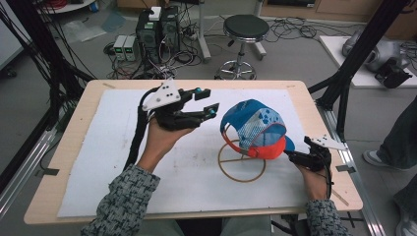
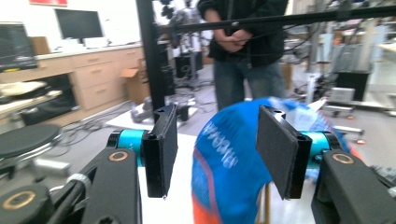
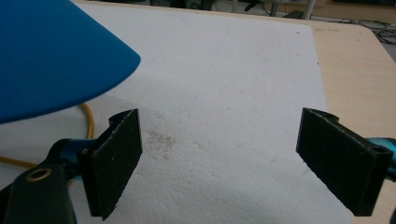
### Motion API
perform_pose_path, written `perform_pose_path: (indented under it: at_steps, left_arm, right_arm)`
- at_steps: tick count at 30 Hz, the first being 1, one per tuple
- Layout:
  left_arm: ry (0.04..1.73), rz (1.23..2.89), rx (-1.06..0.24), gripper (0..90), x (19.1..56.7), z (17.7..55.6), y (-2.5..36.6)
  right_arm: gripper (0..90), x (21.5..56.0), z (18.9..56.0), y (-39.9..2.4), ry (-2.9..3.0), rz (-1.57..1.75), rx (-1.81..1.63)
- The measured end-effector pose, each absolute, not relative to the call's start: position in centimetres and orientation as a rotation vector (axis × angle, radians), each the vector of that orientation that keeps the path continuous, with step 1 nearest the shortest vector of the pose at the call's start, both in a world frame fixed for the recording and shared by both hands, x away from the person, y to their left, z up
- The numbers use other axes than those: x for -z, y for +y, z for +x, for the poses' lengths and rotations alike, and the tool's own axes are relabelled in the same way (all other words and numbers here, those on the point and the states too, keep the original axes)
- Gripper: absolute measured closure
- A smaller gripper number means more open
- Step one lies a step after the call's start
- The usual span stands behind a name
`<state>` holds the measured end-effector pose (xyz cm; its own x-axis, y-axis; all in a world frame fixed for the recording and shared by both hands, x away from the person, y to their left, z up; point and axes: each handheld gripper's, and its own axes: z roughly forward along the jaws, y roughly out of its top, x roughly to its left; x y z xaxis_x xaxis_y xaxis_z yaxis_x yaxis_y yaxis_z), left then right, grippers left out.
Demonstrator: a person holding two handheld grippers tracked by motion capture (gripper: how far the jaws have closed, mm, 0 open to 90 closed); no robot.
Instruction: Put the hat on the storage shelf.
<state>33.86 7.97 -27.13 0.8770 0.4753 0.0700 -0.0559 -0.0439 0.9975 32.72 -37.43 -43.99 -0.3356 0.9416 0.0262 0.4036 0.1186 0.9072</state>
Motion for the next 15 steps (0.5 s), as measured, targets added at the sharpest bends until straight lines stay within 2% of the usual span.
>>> perform_pose_path:
  at_steps: [15]
  left_arm:
    - [0.624,1.554,-0.65,42.6,31.4,30.9,18.6]
  right_arm:
    - [13.5,44.1,32.7,-38.0,1.801,1.323,-1.154]
